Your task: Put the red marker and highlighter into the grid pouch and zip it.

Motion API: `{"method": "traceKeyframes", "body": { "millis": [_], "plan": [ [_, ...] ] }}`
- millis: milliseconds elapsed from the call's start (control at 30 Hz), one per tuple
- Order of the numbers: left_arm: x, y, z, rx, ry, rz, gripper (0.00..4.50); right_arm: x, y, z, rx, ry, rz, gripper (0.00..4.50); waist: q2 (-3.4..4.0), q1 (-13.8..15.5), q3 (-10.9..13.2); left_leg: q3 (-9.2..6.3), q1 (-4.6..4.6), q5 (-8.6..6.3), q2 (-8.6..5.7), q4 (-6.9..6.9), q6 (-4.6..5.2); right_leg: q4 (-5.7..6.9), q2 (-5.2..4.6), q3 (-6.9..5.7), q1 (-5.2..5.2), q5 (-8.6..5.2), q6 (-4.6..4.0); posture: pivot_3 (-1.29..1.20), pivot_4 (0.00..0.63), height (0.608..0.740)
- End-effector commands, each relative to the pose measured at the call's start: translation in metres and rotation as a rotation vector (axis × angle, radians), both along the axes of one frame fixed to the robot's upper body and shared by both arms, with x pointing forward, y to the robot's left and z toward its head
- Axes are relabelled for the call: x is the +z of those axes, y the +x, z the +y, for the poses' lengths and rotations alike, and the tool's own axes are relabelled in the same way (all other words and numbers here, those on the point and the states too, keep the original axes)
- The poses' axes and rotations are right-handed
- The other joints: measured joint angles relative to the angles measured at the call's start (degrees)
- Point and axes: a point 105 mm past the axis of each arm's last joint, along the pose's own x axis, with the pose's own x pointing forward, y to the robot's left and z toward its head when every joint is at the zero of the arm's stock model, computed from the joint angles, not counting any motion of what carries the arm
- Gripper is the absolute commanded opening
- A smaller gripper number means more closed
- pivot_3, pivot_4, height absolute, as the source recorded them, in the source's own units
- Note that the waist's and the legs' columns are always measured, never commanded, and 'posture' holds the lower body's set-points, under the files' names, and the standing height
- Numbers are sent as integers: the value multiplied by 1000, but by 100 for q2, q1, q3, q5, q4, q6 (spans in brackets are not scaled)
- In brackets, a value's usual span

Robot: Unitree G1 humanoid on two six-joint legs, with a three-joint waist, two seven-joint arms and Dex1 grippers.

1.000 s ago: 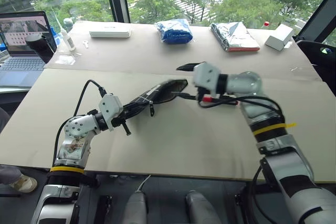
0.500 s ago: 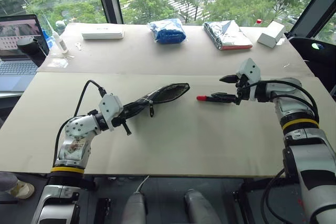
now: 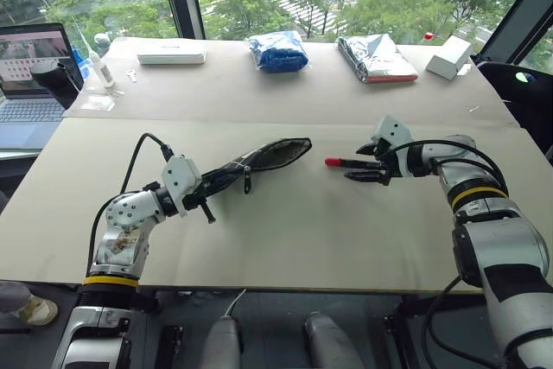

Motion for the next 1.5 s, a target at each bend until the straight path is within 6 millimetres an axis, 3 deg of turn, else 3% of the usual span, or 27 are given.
{"method": "traceKeyframes", "body": {
  "millis": [33,233,333,567,633,867,933,1000,1100,1233,1300,1400,1500],
  "plan": [
    [12,-1,7,19,-13,-49,0,4,8,-3,-41,-81,-36,4047,0,-1,0,0,0,0,0,0,0,0,0,0,0,0,0,0,150,740],
    [13,-1,6,18,-16,-53,0,-17,-4,-12,-46,-138,129,4047,0,8,0,0,12,1,0,2,-1,9,0,0,9,0,0,0,150,740],
    [13,-1,6,18,-19,-53,0,-26,-18,-17,8,-143,239,3350,0,25,0,0,21,0,-1,3,-1,6,0,-1,21,-1,1,0,150,740],
    [15,2,3,12,-29,-53,0,-35,-39,-22,86,-118,383,916,0,31,-1,-2,33,0,-1,2,-1,-5,0,-4,41,-1,2,0,150,740],
    [15,3,1,8,-31,-54,0,-35,-41,-22,94,-109,385,477,0,32,-1,-3,40,0,0,1,-1,-8,0,-5,50,-2,3,0,150,740],
    [16,4,-1,-1,-34,-55,0,-21,-34,-23,92,-53,259,472,0,25,-1,-6,43,0,0,1,-1,-12,0,-9,58,-2,3,0,150,740],
    [16,4,-1,-2,-35,-55,0,5,-15,-19,18,16,73,471,-1,22,-1,-7,43,0,0,1,-1,-12,0,-9,58,-2,3,0,150,740],
    [16,3,-1,-2,-36,-53,0,47,-2,-11,2,143,-110,471,0,12,0,-6,42,0,-2,4,-1,-11,-2,-6,57,-2,3,0,150,740],
    [15,2,-1,-5,-35,-48,0,85,-12,-3,74,172,-283,471,14,7,9,-6,37,0,-3,3,-1,-8,-3,-5,50,-2,3,0,150,740],
    [15,3,-4,-17,-35,-43,0,94,-53,22,250,60,-354,471,15,57,9,-12,30,-2,-1,-7,2,-10,-1,-9,44,-3,5,0,150,740],
    [15,3,-5,-22,-34,-41,0,95,-64,32,280,38,-370,471,15,60,9,-12,25,-2,-1,-4,2,-13,-2,-9,43,-3,6,0,150,740],
    [14,5,-6,-28,-35,-38,0,95,-71,47,310,-19,-411,471,15,49,9,-10,26,-1,-3,7,1,-7,-2,-7,42,-4,6,0,150,740],
    [15,7,-8,-33,-36,-39,0,83,-66,64,314,-119,-448,471,14,41,9,-10,31,0,-2,8,-1,0,0,-8,42,-5,8,0,150,740]
  ]
}}
